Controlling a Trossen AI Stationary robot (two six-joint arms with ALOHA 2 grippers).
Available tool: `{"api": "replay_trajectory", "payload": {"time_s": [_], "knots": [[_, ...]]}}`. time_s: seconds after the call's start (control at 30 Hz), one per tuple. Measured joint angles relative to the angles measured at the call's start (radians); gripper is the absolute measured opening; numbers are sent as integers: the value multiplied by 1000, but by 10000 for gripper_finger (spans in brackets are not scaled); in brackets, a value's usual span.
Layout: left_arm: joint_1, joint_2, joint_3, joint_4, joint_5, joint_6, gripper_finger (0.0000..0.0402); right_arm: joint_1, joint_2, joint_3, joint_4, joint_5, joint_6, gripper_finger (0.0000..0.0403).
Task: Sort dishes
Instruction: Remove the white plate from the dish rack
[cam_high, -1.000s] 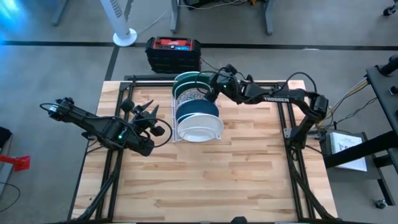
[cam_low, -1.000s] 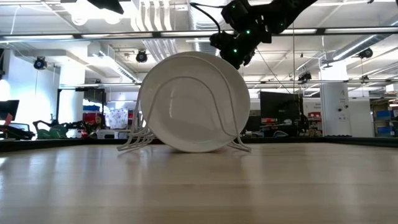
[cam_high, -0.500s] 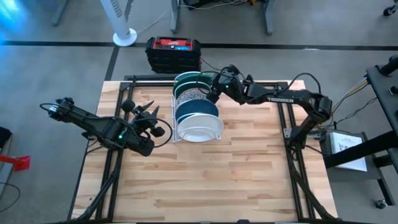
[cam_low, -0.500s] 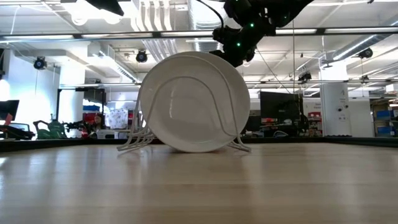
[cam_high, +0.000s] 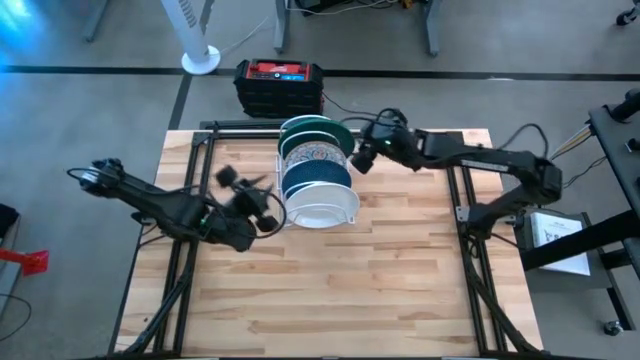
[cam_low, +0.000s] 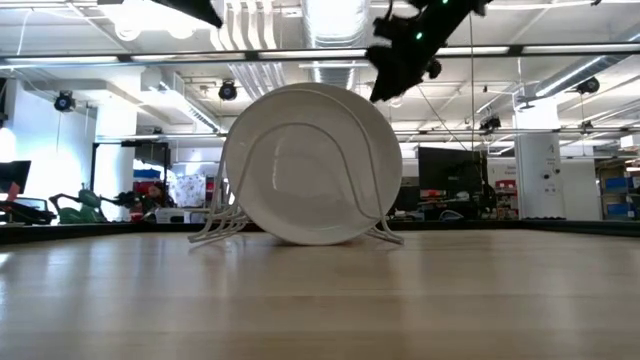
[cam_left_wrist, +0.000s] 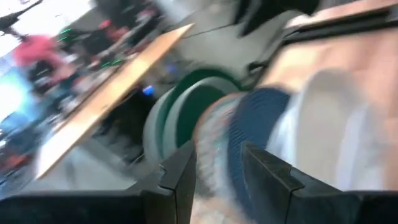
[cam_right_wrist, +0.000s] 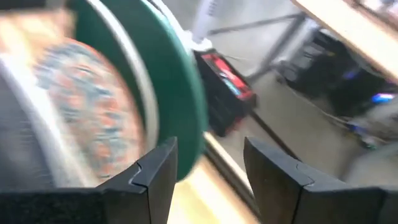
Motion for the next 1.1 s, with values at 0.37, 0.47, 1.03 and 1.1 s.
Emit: {"api": "replay_trajectory", "payload": {"time_s": [0.37, 0.47, 1.03, 1.1], "knots": [[192, 81, -123, 908, 694, 636, 116, 247, -215, -304, 466, -327, 3, 152], [206, 109, -123, 935, 759, 630, 116, 317, -218, -375, 619, -359, -45, 146], [206, 295, -120, 1101, 701, 635, 116, 428, -211, -616, 931, -287, -71, 115], [200, 289, -120, 1078, 683, 613, 116, 429, -211, -621, 903, -286, -47, 113]]}}
